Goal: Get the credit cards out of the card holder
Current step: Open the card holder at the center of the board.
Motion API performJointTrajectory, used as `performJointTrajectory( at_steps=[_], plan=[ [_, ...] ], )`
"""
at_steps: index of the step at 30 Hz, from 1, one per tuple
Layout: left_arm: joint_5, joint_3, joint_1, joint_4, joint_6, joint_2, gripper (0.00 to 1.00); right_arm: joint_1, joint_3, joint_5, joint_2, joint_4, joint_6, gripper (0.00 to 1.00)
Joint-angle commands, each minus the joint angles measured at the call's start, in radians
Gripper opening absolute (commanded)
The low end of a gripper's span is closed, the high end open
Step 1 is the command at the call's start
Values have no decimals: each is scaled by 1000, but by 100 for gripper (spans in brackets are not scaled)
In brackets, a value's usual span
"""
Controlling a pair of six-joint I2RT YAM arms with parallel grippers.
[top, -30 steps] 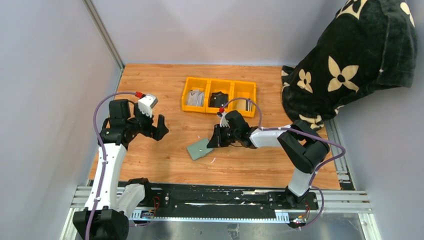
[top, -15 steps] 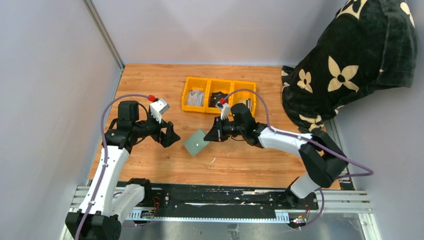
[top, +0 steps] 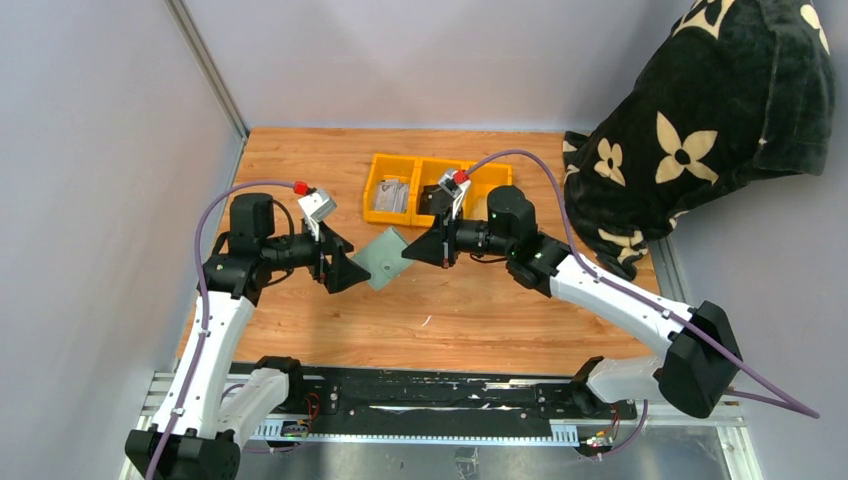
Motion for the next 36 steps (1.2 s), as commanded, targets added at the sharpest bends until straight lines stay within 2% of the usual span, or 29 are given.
performJointTrajectory(
  at_steps=[1, 5, 12, 15, 20, 22, 24, 26, 31, 33, 36],
  plan=[
    [70, 24, -14, -9, -48, -9, 100, 38, 48, -19, -36, -13, -37, 0],
    [89, 25, -16, -8, -57, -14, 97, 60, 76, -14, -36, -14, -44, 0],
    [138, 25, -16, -7, -69, -15, 70, 77, 97, 31, -50, -19, -60, 0],
    [148, 25, -16, -9, -69, -13, 53, 80, 97, 51, -59, -11, -62, 0],
    [167, 26, -16, -9, -74, -18, 15, 89, 105, 65, -60, -6, -63, 0],
    [161, 33, -16, -9, -72, -20, 6, 89, 109, 85, -59, -23, -62, 8],
    [156, 45, -16, -8, -72, -19, 0, 89, 105, 129, -66, -46, -63, 26],
    [161, 64, -16, -8, -84, -18, 0, 88, 89, 193, -85, -71, -64, 45],
    [196, 110, -16, -10, -121, -21, 0, 86, 19, 265, -140, -57, 1, 67],
    [205, 124, -16, -11, -129, -26, 0, 86, 9, 252, -139, -48, 35, 80],
    [218, 137, -16, -12, -147, -28, 0, 86, 16, 212, -122, -43, 78, 81]
  ],
)
